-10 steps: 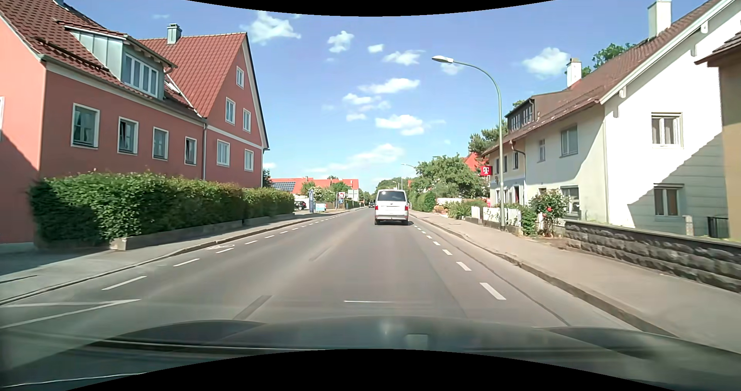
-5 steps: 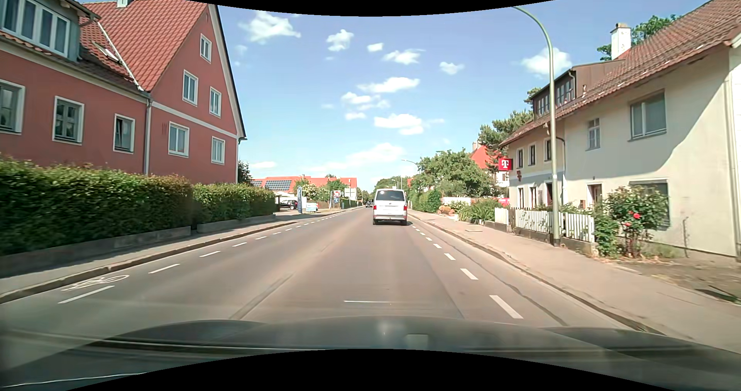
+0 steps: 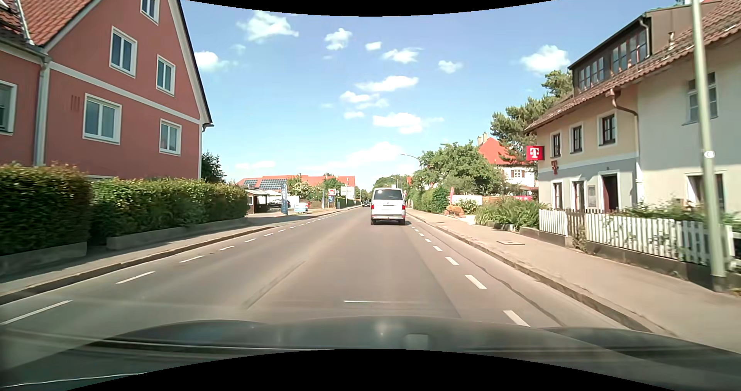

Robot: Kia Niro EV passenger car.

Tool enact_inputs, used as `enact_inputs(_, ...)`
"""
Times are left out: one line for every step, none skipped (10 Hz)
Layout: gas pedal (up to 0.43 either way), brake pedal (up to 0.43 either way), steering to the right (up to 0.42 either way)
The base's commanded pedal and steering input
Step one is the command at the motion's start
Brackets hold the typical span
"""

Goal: Follow the waypoints while adhering to traffic rules and regulations

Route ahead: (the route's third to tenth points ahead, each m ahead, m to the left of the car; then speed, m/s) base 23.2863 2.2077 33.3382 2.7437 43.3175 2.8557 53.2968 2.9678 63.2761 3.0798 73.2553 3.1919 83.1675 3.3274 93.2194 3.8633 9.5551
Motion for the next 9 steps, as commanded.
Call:
enact_inputs(0.008, 0.006, -0.005)
enact_inputs(0.008, 0.006, -0.003)
enact_inputs(0.0, 0.006, -0.004)
enact_inputs(0.0, 0.006, -0.003)
enact_inputs(0.0, 0.006, -0.003)
enact_inputs(0.0, 0.006, -0.002)
enact_inputs(0.0, 0.006, -0.002)
enact_inputs(0.0, 0.006, -0.002)
enact_inputs(0.0, 0.006, -0.001)
